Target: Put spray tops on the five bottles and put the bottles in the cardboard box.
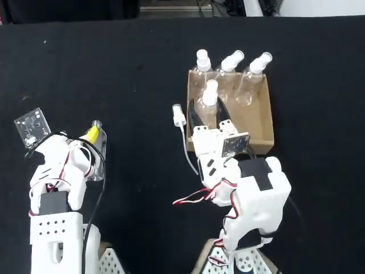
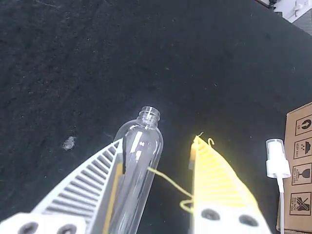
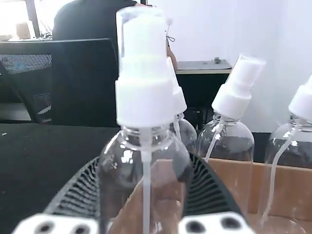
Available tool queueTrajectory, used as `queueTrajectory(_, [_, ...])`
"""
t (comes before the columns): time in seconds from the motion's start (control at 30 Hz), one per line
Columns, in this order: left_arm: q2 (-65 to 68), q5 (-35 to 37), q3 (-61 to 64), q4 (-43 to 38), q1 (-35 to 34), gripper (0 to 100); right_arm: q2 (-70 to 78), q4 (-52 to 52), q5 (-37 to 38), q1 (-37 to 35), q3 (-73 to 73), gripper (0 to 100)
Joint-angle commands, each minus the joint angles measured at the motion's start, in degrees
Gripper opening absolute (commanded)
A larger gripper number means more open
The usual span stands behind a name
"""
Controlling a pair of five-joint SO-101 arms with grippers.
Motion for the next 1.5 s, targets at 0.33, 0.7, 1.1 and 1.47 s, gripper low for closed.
queueTrajectory(0.33, [-0.4,0.6,-0.9,-1.3,-0.7,21,-0.4,3.3,0.3,-0.8,0.1,1.3])
queueTrajectory(0.7, [-0.4,0.6,-0.9,-1.3,-0.7,21,-0.1,3.4,0.3,-1.1,0.5,7.4])
queueTrajectory(1.1, [-0.4,0.6,-0.9,-1.3,-0.7,21,-0.5,3.3,0.3,-1.1,1.7,8.5])
queueTrajectory(1.47, [-0.4,0.6,-0.9,-1.3,-0.7,21,-0.5,3.3,0.3,-1.1,2.0,21.3])
